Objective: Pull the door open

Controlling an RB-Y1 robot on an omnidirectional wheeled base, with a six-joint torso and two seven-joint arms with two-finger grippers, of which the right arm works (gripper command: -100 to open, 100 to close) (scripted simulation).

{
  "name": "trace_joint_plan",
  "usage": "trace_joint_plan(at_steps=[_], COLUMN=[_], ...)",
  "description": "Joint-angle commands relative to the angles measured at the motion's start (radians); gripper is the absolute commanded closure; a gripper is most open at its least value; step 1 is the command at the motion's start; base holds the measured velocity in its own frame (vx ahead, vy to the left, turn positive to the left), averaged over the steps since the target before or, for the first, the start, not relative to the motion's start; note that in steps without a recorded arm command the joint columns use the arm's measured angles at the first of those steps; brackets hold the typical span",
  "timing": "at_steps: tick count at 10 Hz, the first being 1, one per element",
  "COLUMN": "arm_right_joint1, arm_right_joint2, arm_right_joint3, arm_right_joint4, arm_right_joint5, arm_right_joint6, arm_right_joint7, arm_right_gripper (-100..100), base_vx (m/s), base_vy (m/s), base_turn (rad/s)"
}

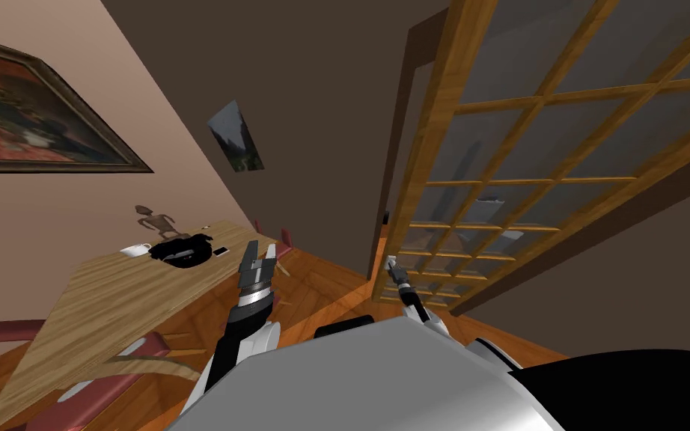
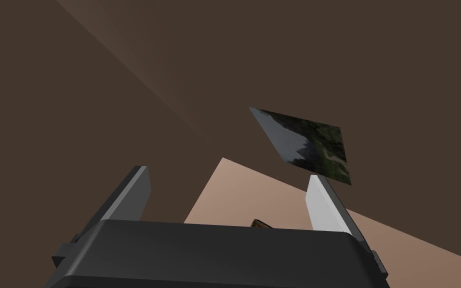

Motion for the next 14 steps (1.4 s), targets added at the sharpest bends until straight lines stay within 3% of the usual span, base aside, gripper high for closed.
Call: trace_joint_plan(at_steps=[1,3,8,9,10,11,14], arm_right_joint1=[0.013,0.013,0.066,0.073,0.064,0.083,0.108], arm_right_joint2=[-0.01,-0.01,-0.072,-0.081,-0.075,-0.091,-0.118], arm_right_joint3=[0.026,0.03,0.11,0.121,0.114,0.135,0.163], arm_right_joint4=[-0.005,-0.005,-0.023,-0.026,-0.019,-0.018,-0.017], arm_right_joint5=[0.015,0.017,0.068,0.075,0.071,0.083,0.099], arm_right_joint6=[-0.012,-0.011,-0.079,-0.088,-0.082,-0.11,-0.155], arm_right_joint7=[-0.026,-0.025,-0.118,-0.131,-0.121,-0.144,-0.176], arm_right_gripper=[100,100,100,100,100,100,100], base_vx=[-0.262,-0.152,-0.246,-0.247,-0.111,-0.172,-0.207], base_vy=[-0.04,-0.021,-0.046,-0.033,-0.01,-0.027,-0.085], base_turn=[0.068,0.032,0.101,0.064,0.011,0.131,0.135])
